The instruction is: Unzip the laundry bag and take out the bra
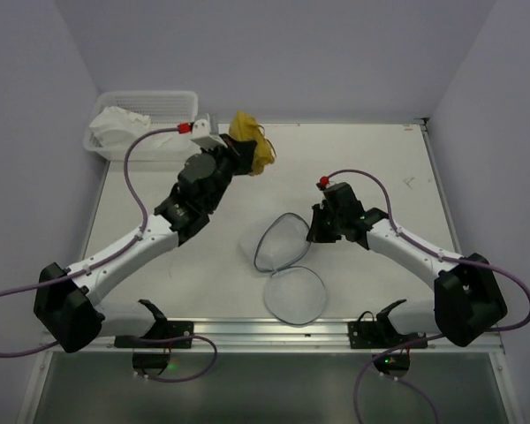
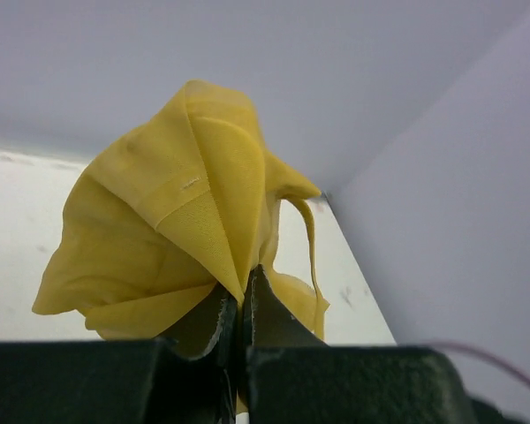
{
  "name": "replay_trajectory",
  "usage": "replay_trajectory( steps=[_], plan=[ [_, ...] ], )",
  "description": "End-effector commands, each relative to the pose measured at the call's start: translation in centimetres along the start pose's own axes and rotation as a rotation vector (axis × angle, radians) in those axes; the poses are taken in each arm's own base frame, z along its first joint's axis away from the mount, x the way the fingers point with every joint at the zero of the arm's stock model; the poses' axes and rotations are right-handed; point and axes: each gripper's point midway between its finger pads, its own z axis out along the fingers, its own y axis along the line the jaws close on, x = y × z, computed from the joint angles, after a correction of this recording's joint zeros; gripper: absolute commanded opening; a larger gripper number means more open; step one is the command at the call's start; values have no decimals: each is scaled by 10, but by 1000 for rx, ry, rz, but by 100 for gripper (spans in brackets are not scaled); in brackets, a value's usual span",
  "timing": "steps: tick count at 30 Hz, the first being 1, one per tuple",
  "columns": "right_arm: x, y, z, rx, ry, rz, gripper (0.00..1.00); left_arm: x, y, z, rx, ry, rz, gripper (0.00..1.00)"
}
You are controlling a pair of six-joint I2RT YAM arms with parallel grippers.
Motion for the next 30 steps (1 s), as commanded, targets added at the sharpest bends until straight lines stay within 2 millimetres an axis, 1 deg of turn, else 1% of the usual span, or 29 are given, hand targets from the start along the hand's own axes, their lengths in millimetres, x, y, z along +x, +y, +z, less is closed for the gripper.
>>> replay_trajectory(
  steps=[1, 2, 3, 4, 5, 6, 7, 8, 9, 10, 11, 13, 14, 15, 16, 17, 18, 19, 20, 21, 22, 23, 24, 25, 26, 27, 28, 29, 30],
  plan=[
    [-8, 7, -4, -31, -45, 8, 0, -70, 43, 11, -197, -119, 4, 0],
    [-8, 7, -4, -31, -47, 6, 0, -91, 59, 11, -247, -148, 28, 0],
    [-10, 8, -4, -33, -51, 4, 0, -103, 69, 11, -274, -157, 89, 0],
    [-11, 8, -4, -34, -54, -1, 0, -105, 85, 12, -333, -141, 131, 0],
    [-12, 8, -5, -36, -58, -4, 0, -133, 98, 12, -384, -187, 151, 0],
    [-13, 9, -4, -39, -60, -8, 0, -142, 110, 13, -419, -183, 220, 0],
    [-13, 11, -4, -46, -57, -11, 0, -151, 121, 15, -454, -189, 254, 0],
    [-16, 13, -4, -55, -61, -20, 0, -159, 146, 18, -530, -167, 291, 0],
    [-17, 15, -4, -65, -61, -21, 0, -164, 161, 20, -563, -150, 353, 0],
    [-18, 17, -3, -76, -61, -24, 0, -168, 173, 24, -590, -145, 378, 0],
    [-21, 23, -4, -100, -64, -29, 0, -176, 198, 30, -641, -141, 394, 0],
    [-22, 27, -3, -121, -59, -37, 0, -181, 221, 41, -652, -110, 439, 0],
    [-24, 31, -3, -139, -60, -46, 0, -186, 244, 52, -686, -103, 448, 0],
    [-24, 33, -4, -147, -57, -54, 0, -188, 256, 57, -699, -85, 486, 0],
    [-25, 32, -2, -146, -55, -57, 0, -169, 279, 73, -696, -20, 504, 0],
    [-26, 34, -3, -148, -57, -67, 0, -184, 288, 79, -706, -37, 510, 0],
    [-27, 34, -2, -147, -57, -76, 0, -160, 314, 94, -708, 40, 529, 0],
    [-28, 34, -1, -150, -56, -80, 0, -151, 327, 101, -709, 76, 534, 0],
    [-29, 35, -1, -153, -56, -83, 0, -162, 333, 109, -710, 64, 534, 0],
    [-29, 36, -2, -155, -53, -86, 0, -153, 345, 116, -717, 93, 532, 0],
    [-30, 37, -2, -158, -55, -88, 0, -120, 371, 126, -724, 186, 521, 0],
    [-32, 38, -2, -159, -55, -95, 0, -127, 375, 133, -720, 175, 516, 0],
    [-33, 38, -2, -160, -58, -100, 0, -117, 384, 138, -723, 201, 507, 6],
    [-37, 40, -3, -165, -67, -115, 0, -90, 401, 142, -723, 276, 495, 16],
    [-36, 39, -1, -157, -55, -118, 0, -95, 400, 148, -715, 268, 491, 25],
    [-36, 39, 0, -157, -49, -128, 0, -91, 403, 149, -712, 286, 485, 44],
    [-43, 43, -1, -165, -54, -148, 0, -88, 407, 148, -718, 301, 480, 55],
    [-42, 43, 0, -159, -36, -154, 0, -90, 404, 148, -714, 297, 479, 65],
    [-42, 42, 6, -151, -19, -161, 0, -91, 401, 146, -706, 295, 476, 83]
  ],
)
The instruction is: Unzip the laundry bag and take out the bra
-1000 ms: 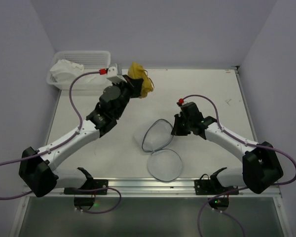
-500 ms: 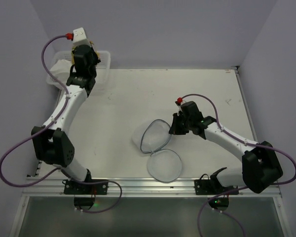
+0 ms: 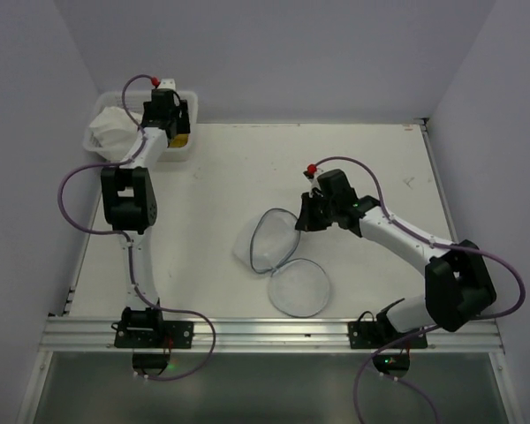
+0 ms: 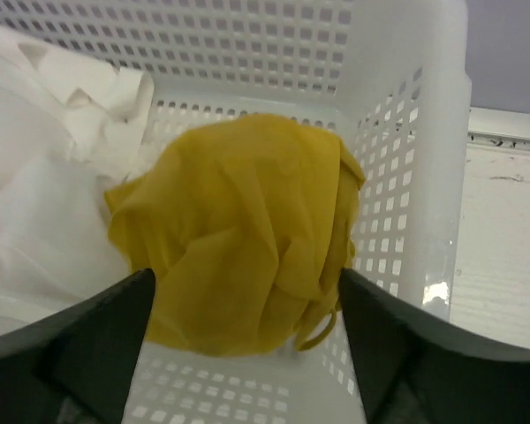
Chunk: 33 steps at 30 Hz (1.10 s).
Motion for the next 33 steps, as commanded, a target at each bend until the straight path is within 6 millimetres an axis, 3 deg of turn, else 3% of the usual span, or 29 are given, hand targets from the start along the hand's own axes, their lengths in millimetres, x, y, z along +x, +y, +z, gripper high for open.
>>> replay_trajectory(
  steps=[1, 2, 6, 7, 9, 10, 11, 12, 13, 17, 18, 19, 20, 23, 24, 25, 27, 28, 30, 31, 33],
  plan=[
    [-28, 15, 1, -42, -23, -84, 0, -53, 1, -35, 52, -86, -15, 92],
    [-30, 15, 3, -40, -20, -88, 0, -56, 1, -42, 59, -90, -24, 99],
    [-41, 16, 22, -33, 8, -113, 0, -63, -4, -87, 134, -53, -75, 100],
    [-57, 21, 22, -39, -16, -143, 0, -57, -5, -107, 155, -31, -90, 100],
    [-67, 25, 28, -29, -12, -171, 3, -45, -17, -128, 238, 3, -143, 100],
    [-81, 29, 36, -28, -17, -194, 4, -48, -18, -149, 271, -1, -165, 100],
    [-82, 30, 38, -21, 6, -194, 6, -16, -24, -151, 294, 73, -192, 100],
    [-87, 33, 42, -15, 9, -198, 7, -4, -28, -159, 319, 101, -208, 100],
    [-100, 39, 45, -22, -5, -194, 10, 23, -34, -172, 354, 157, -223, 100],
    [-119, 42, 32, 15, -75, -136, 28, 87, -63, -208, 448, 291, -248, 96],
    [-124, 34, 27, 69, -111, -116, 33, 98, -69, -216, 470, 315, -248, 95],
    [-116, 26, 25, 101, -111, -78, 39, 118, -82, -230, 499, 339, -234, 95],
    [-121, 24, 10, 117, -153, -63, 48, 124, -88, -237, 520, 345, -237, 94],
    [-96, -5, 0, 202, -156, 50, 57, 157, -109, -258, 572, 385, -241, 91],
    [-94, -5, -13, 201, -183, 74, 59, 162, -116, -263, 601, 388, -251, 90],
    [-73, -20, -12, 238, -158, 138, 60, 180, -119, -269, 606, 421, -252, 90],
    [-60, -31, -24, 262, -178, 203, 63, 190, -121, -272, 608, 430, -266, 89],
    [-36, -44, -21, 297, -147, 268, 64, 202, -120, -273, 601, 453, -269, 89],
    [-22, -59, -29, 326, -160, 344, 64, 208, -119, -273, 600, 458, -273, 88],
    [-1, -69, -25, 345, -129, 402, 65, 214, -118, -273, 598, 466, -271, 87],
    [18, -77, -23, 337, -113, 484, 65, 220, -116, -271, 587, 465, -270, 86]
  ],
)
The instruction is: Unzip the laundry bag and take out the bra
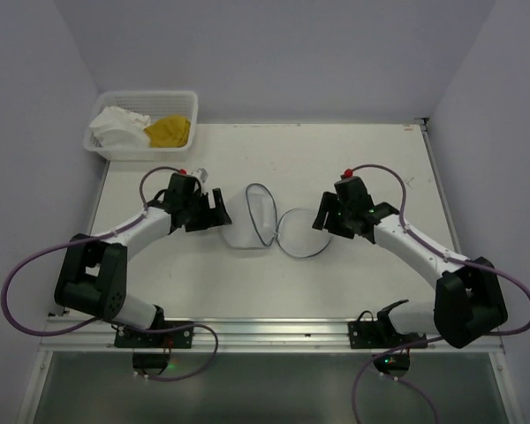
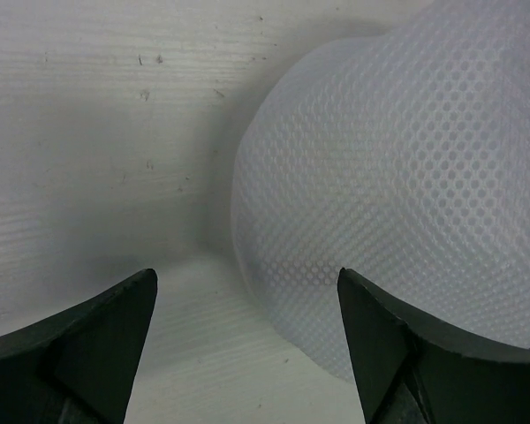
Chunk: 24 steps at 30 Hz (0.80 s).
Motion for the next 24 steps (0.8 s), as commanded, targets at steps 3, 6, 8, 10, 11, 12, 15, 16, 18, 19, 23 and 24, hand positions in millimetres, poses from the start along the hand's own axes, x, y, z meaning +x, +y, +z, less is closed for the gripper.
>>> replay_trajectory(
  steps=[3, 6, 8, 10, 11, 12, 15, 16, 18, 19, 23, 24],
  plan=[
    [24, -18, 12, -3, 6, 256, 64, -8, -5, 6, 46, -64, -10, 83],
    [29, -22, 22, 1, 5, 309, 64, 2, 2, 14, 31, -37, -16, 77],
    [31, -24, 29, -2, 1, 329, 63, 6, 3, 16, 33, -28, -18, 72],
    [37, -28, 36, 2, 2, 357, 61, 11, 4, 20, 35, -7, -24, 69],
    [38, -30, 38, 0, -2, 365, 60, 12, 5, 20, 35, -4, -26, 63],
    [47, -29, 39, -17, 26, 378, 59, 13, 5, 22, 32, -1, -26, 59],
    [50, -26, 46, -52, 23, 399, 51, 14, 3, 23, 38, -5, -26, 46],
    [53, -24, 47, -66, 38, 401, 49, 13, 2, 24, 42, -6, -31, 43],
    [55, -20, 51, -84, 53, 407, 42, 14, -2, 25, 52, 0, -28, 38],
    [56, -17, 52, -98, 61, 409, 40, 14, -3, 26, 54, 2, -30, 36],
    [53, -13, 56, -126, 60, 402, 25, 15, -6, 27, 59, 6, -32, 18],
    [50, -11, 53, -136, 50, 383, 16, 14, -7, 27, 62, 3, -32, 15]
  ],
)
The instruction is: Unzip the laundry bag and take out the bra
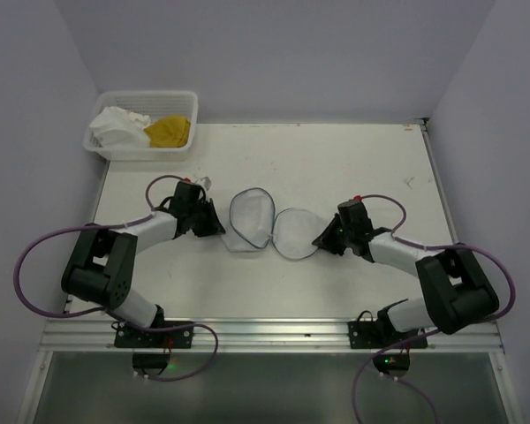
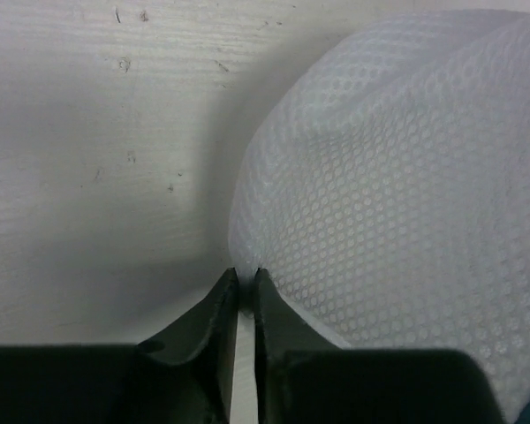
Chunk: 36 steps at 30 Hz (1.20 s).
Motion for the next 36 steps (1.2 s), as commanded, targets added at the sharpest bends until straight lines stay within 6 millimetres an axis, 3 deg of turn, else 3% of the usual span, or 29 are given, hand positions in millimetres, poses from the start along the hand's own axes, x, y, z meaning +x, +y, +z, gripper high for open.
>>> replay_trajectory(
  steps=[1, 3, 4, 5, 7, 10, 12, 15, 18, 23, 26, 36],
  plan=[
    [-2, 7, -2, -34, -8, -13, 10, -8, -13, 1, 42, -25, 1, 7],
    [-16, 13, -14, -34, -70, -69, 0, -13, -17, -3, 48, -43, 2, 0],
    [-19, 6, -19, 9, -83, -95, 0, -14, -18, -4, 48, -51, -1, 0],
    [-38, 7, -27, 44, -157, -157, 0, -20, -23, -7, 53, -73, 4, 0],
    [-57, 9, -47, 90, -232, -239, 0, -25, -32, -9, 57, -81, 17, 0],
    [-69, 12, -69, 127, -281, -298, 0, -27, -47, -7, 68, -72, 43, 0],
    [-83, 21, -83, 141, -333, -351, 0, -27, -66, -4, 84, -67, 71, 0],
    [-92, 22, -101, 215, -362, -427, 0, -26, -97, 3, 114, -59, 97, 0],
    [-100, 37, -112, 230, -394, -510, 0, -24, -130, 13, 149, -46, 121, 0],
    [-88, 69, -113, 216, -382, -683, 0, -7, -175, 43, 180, 9, 179, 0],
    [-70, 86, -99, 189, -315, -757, 0, 6, -186, 57, 181, 42, 177, 0],
    [-12, 118, -53, 84, -116, -955, 0, 14, -177, 67, 136, 38, 170, 0]
  ],
)
